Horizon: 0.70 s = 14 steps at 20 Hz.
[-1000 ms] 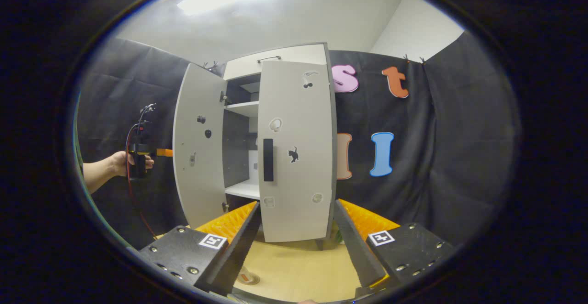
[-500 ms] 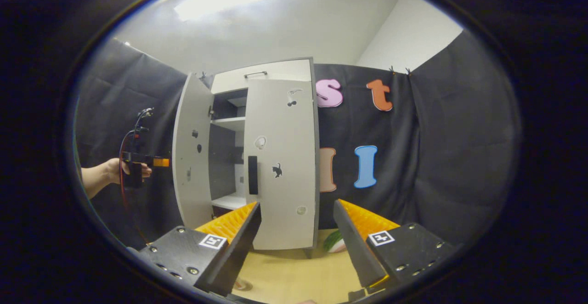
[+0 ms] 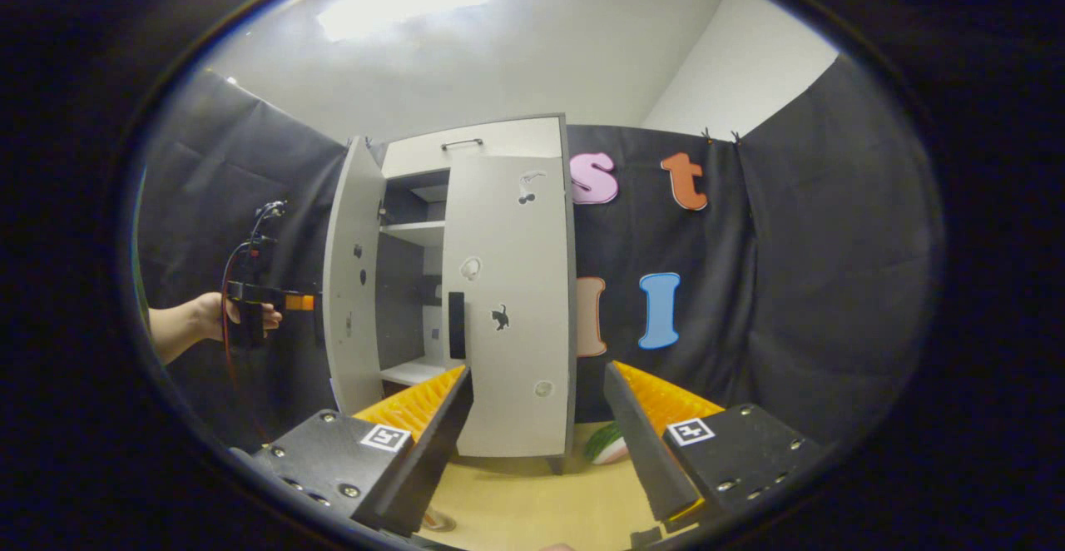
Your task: Grasp the bottle in the cabinet with the left hand and place it on the coaster, then close the right door with the right hand and the left door with the left hand.
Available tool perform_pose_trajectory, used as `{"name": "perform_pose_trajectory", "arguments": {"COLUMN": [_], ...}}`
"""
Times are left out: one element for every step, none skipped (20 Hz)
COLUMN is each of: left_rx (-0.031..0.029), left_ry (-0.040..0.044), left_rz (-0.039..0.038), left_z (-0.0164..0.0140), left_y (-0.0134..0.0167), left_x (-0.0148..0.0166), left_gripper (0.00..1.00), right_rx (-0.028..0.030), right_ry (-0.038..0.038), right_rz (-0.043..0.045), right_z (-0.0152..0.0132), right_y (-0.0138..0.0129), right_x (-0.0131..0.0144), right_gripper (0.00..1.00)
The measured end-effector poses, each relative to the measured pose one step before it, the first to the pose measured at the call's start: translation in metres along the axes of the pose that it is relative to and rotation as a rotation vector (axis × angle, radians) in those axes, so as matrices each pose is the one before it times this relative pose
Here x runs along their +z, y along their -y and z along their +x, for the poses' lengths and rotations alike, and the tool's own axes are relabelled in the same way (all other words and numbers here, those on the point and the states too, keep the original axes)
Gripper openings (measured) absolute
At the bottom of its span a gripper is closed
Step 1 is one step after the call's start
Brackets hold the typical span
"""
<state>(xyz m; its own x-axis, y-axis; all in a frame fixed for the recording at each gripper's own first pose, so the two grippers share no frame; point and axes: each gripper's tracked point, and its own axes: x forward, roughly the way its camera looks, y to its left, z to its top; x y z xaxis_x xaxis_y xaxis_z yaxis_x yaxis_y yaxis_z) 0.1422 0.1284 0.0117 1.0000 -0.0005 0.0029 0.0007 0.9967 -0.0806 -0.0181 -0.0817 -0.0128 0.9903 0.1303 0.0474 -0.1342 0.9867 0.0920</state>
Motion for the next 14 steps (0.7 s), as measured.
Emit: {"name": "perform_pose_trajectory", "arguments": {"left_rx": [-0.00134, -0.00014, -0.00213, -0.0024, -0.00196, -0.00297, 0.00219, 0.00741, 0.00754, 0.00746, 0.00134, 0.00264, 0.00534, 0.0037], "left_ry": [-0.00214, -0.00162, 0.0021, 0.00162, 0.00219, 0.00043, -0.00556, -0.00164, -0.00047, 0.00067, 0.00048, -0.00473, -0.00726, -0.00609], "left_rz": [0.00268, 0.00372, 0.00374, 0.0037, 0.00294, 0.00732, 0.01133, 0.01099, 0.00728, -0.00224, -0.01041, -0.0143, -0.01442, -0.01154], "left_z": [0.00079, 0.00065, 0.0011, 0.00112, 0.00097, 0.00163, 0.00088, 0.0011, 0.0008, 0.00134, 0.00116, 0.0024, 0.00139, 0.00176], "left_y": [0.00083, 0.00149, 0.00171, 0.00265, 0.00203, 0.0026, -0.0001, -0.00085, -0.00138, -0.00145, -0.00013, -0.00052, -0.00119, -0.00072], "left_x": [0.00033, -0.00034, 0.00113, 0.00002, 0.00049, 0.00042, -0.00113, -0.00111, 0.00024, -0.00129, -0.00029, -0.00169, -0.00227, -0.00234], "left_gripper": [0.87, 0.85, 0.87, 0.87, 0.87, 0.87, 0.87, 0.87, 0.87, 0.87, 0.87, 0.85, 0.87, 0.87], "right_rx": [-0.0013, 0.00072, -0.00488, -0.00329, 0.00466, 0.00925, 0.0033, 0.00321, -0.00466, -0.00524, -0.00165, 0.00162, -0.00078, 0.00284], "right_ry": [-0.00513, -0.00912, -0.005, 0.00054, 0.00075, -0.00232, -0.00142, -0.00261, -0.00474, -0.00686, -0.00808, -0.00785, -0.00623, -0.00514], "right_rz": [0.00039, 0.00162, -0.00319, -0.00543, -0.00536, -0.00089, 0.00137, 0.00142, 0.00084, -0.00017, 0.00062, 0.00034, 0.0029, 0.00373], "right_z": [-0.0002, 0.0002, -0.00053, -0.00058, -0.00026, 0.00068, 0.00125, -0.00088, 0.00029, -0.00123, -0.00073, -0.0005, 0.00094, 0.00003], "right_y": [-0.00061, -0.00077, 0.00077, 0.00059, -0.00035, -0.00091, -0.00005, 0.00008, 0.0012, 0.00003, -0.00055, -0.00088, -0.00031, -0.00097], "right_x": [-0.00283, -0.00266, -0.00143, 0.00026, -0.00036, -0.00083, -0.00004, -0.002, -0.00141, -0.00282, -0.00205, -0.00217, -0.00234, -0.00159], "right_gripper": [0.96, 0.96, 0.96, 0.92, 0.96, 0.96, 0.96, 0.96, 0.92, 0.96, 0.96, 0.96, 0.96, 0.96]}}
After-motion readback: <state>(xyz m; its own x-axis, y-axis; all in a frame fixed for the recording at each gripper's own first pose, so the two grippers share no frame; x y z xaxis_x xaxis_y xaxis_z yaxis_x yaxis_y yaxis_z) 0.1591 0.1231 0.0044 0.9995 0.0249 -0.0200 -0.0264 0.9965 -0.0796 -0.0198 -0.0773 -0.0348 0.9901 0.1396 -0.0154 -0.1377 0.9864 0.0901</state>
